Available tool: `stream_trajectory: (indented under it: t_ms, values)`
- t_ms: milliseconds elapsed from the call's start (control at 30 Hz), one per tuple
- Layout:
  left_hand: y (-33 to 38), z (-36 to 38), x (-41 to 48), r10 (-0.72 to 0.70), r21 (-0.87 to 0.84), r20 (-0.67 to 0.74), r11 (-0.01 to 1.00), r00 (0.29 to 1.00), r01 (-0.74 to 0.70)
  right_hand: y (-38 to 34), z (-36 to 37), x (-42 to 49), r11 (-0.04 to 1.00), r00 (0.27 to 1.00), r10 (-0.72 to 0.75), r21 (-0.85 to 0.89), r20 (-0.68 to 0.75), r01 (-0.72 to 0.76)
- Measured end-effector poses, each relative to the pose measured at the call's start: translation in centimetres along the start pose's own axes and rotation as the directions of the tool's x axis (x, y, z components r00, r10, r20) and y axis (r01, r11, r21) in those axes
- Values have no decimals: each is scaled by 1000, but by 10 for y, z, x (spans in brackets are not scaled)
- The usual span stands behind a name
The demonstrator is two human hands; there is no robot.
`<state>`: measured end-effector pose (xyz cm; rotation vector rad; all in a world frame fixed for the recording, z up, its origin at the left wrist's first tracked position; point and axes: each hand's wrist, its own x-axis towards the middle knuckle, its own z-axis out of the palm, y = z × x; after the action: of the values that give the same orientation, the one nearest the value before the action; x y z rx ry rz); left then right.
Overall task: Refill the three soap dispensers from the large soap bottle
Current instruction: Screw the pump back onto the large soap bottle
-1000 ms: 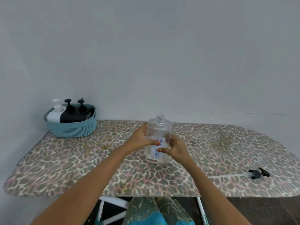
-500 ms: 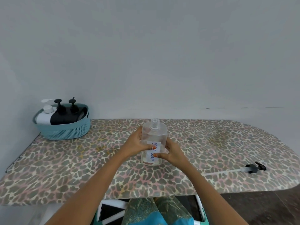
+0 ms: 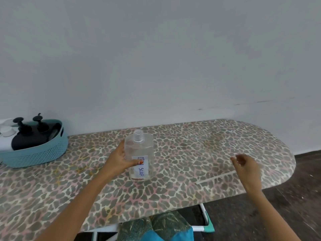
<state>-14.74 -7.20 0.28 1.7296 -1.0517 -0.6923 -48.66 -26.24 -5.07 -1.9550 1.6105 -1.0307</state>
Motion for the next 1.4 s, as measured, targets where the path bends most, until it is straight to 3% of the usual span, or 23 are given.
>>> stream_trajectory:
  t_ms: [133, 333, 633, 800, 867, 967, 1167, 1400]
  values:
    - [3, 2, -2, -7, 14, -24, 1000, 1000, 8, 23, -8, 2, 969, 964, 237, 102, -120, -225]
    - [3, 3, -4, -16, -5, -38, 1000, 999, 16, 44, -1, 9, 861, 878, 477, 228, -48, -455]
    - [5, 5, -5, -26, -10, -37, 1000, 999, 25, 46, -4, 20, 686, 755, 650, 361, 85, -631]
    - [7, 6, -6, -23, -15, -33, 1000, 999, 23, 27, -12, 16, 468, 671, 700, 552, 244, -690]
    - [8, 6, -6, -13, -3, -33, 1000, 999, 13, 13, -15, 15, 386, 658, 672, 598, 338, -702]
    - [8, 6, -5, -6, 21, -21, 1000, 1000, 7, -20, -21, 12, 369, 731, 567, 677, 379, -637]
    - [3, 3, -2, -14, -40, 6, 999, 1000, 15, -131, -48, 10, 418, 937, 238, 843, 256, -337]
    - [5, 2, -5, 14, -81, 13, 997, 1000, -13, -238, -64, 5, 417, 998, -4, 907, 67, -59]
